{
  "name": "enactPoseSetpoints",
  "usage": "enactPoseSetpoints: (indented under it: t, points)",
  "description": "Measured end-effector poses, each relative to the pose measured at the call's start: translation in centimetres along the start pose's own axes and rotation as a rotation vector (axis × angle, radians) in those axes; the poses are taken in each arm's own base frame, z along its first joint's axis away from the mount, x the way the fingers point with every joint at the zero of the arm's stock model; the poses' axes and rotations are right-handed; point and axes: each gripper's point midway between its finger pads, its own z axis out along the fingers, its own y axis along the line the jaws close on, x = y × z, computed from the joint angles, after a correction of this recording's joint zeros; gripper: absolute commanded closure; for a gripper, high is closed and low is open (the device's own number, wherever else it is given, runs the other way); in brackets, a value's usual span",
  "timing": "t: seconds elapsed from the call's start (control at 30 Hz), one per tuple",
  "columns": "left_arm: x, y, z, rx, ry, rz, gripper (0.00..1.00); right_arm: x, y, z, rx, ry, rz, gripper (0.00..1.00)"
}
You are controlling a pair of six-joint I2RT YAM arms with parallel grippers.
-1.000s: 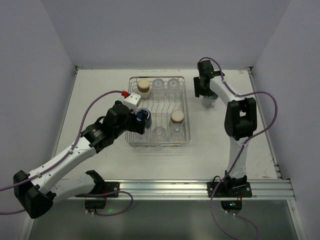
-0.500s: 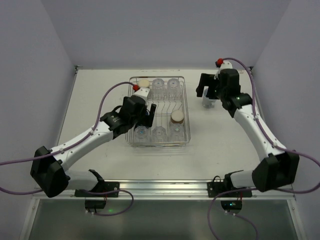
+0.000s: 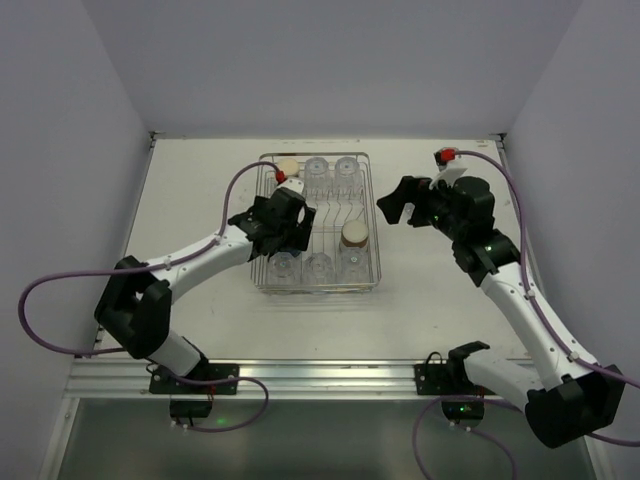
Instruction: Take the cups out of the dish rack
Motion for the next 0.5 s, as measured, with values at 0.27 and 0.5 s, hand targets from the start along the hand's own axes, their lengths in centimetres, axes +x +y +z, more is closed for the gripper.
enactPoseSetpoints:
  t: [0.27,0.5]
  points:
    - [1.2,-0.2,2.7,-0.014,0.043,-0.005,0.05,-0.9,1.7,-0.7,-0.082,-0.037,-0.001,0.01]
    - [0.7,-0.4,3.0,0.006,0.020,-0.022,0.55,-0.7,2.9,-0.8,-0.143,-0.030,0.014,0.01]
